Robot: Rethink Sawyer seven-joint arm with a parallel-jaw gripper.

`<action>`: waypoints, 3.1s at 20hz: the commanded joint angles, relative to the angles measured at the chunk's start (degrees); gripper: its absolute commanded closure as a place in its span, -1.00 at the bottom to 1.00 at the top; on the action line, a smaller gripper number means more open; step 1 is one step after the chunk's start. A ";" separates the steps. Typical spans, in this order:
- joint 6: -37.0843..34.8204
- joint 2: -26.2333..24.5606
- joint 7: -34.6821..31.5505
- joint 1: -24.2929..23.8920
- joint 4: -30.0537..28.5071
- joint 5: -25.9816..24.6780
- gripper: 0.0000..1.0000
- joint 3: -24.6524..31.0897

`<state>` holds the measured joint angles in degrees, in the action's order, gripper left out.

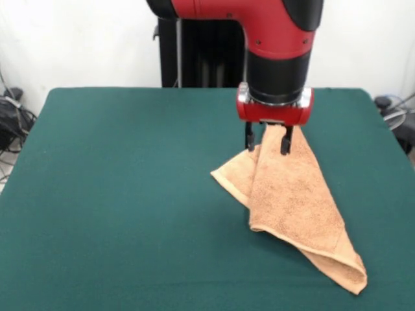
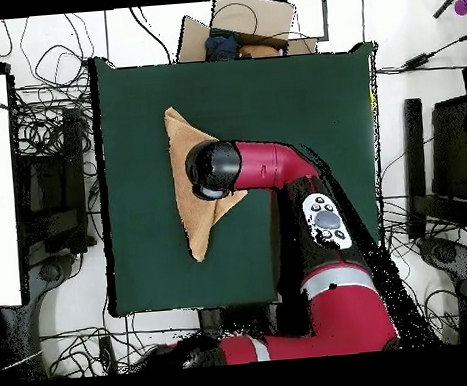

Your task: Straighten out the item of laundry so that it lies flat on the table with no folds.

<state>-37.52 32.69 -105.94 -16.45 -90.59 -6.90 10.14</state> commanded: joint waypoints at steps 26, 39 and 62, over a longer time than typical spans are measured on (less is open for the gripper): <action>22.17 -12.08 -4.05 -5.74 -6.10 -3.45 -1.00 4.16; 10.95 -2.10 -10.79 2.60 -6.74 3.66 -1.00 0.56; 19.08 -8.89 -5.47 -1.36 -6.77 1.64 -1.00 1.80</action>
<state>-21.40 26.26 -105.94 -16.81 -95.01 -4.13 10.10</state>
